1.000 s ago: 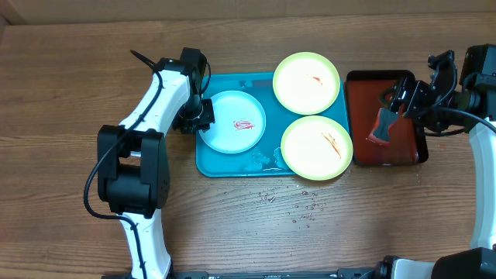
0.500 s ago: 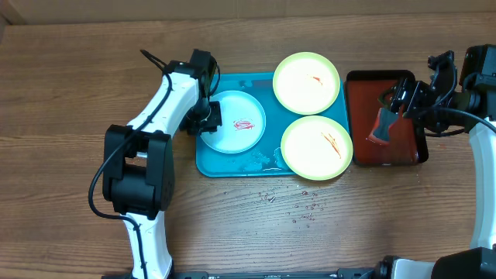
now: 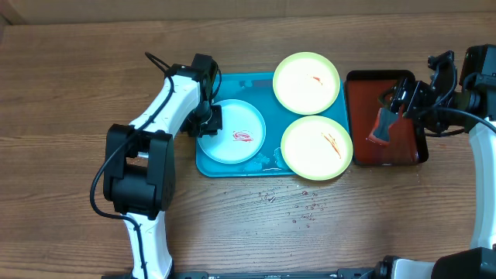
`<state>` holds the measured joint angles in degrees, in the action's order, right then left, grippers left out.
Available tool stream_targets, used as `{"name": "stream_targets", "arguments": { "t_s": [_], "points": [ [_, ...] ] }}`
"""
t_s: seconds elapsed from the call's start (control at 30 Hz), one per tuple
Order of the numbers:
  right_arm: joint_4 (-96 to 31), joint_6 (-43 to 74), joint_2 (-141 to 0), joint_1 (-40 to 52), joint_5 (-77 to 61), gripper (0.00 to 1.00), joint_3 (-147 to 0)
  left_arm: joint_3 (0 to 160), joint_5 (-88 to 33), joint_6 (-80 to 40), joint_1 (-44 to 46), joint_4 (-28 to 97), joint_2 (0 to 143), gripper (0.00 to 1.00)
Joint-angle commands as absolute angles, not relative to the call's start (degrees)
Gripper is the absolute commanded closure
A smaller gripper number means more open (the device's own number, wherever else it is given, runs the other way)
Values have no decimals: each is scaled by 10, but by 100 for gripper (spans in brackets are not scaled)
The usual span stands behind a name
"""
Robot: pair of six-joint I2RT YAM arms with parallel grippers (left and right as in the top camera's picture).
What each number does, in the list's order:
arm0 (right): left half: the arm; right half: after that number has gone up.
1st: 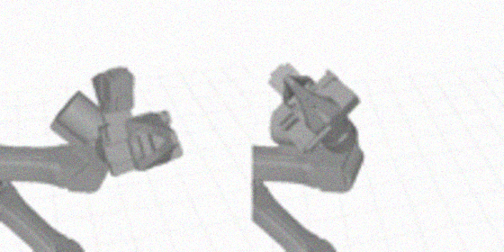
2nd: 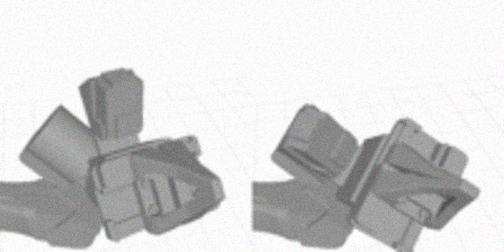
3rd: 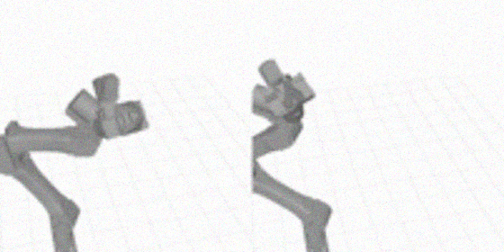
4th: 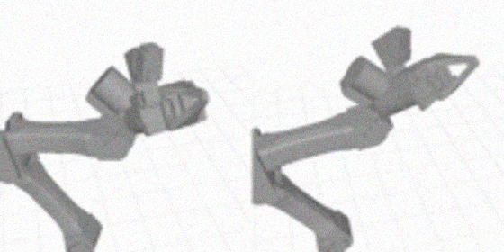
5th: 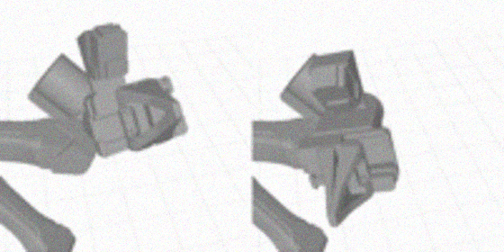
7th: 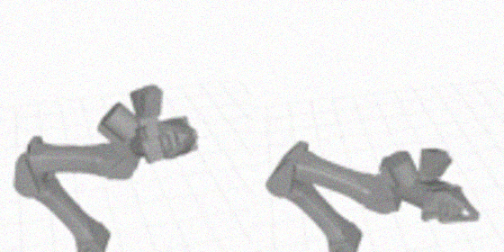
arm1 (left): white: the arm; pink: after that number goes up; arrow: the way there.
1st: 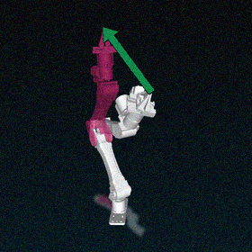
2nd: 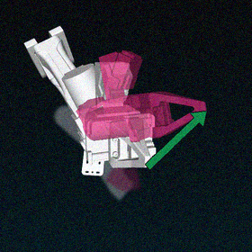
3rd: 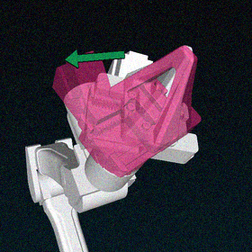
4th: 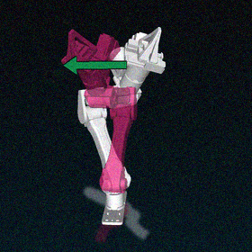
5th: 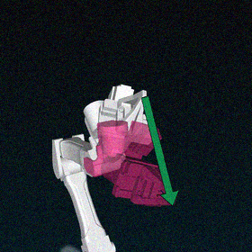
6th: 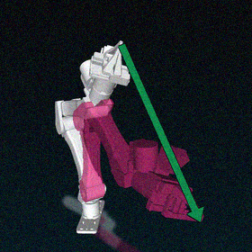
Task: Clean dirty plates on tray and stack at the side
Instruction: 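Grip the white plate's left rim with the left gripper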
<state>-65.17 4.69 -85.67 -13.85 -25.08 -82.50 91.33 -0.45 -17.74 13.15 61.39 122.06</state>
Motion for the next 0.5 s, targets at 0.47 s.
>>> {"name": "stream_targets", "arguments": {
  "t_s": [0.47],
  "points": [
    [-650, 46, -853, -138, -249, 14, -840, 1045, -73, 66, 109, 557, 1225, 53]
  ]
}}
